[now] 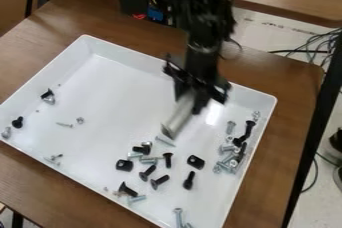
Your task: Sweep into pile
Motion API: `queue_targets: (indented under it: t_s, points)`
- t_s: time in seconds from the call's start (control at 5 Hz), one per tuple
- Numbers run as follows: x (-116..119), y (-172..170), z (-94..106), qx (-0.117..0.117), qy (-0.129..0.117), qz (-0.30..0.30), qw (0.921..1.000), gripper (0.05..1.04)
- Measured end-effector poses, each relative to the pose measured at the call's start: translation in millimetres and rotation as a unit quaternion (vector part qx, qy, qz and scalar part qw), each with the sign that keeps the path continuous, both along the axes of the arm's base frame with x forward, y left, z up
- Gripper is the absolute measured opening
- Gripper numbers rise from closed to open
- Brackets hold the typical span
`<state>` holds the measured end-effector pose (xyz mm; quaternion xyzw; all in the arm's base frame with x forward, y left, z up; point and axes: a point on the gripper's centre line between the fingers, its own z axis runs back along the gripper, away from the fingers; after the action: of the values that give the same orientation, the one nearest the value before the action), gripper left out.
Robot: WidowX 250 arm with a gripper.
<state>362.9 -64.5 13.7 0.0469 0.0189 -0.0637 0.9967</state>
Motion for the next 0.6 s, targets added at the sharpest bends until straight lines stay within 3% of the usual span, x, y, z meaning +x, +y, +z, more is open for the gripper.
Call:
queue_targets:
  t_s: [0.4, 0.6]
  points:
    - [6, 98, 12.3, 0.014, 0.036, 0.048, 0.9981, 0.363]
    - [3, 142, -14.9, 0.013, 0.097, -0.004, 0.9952, 0.363]
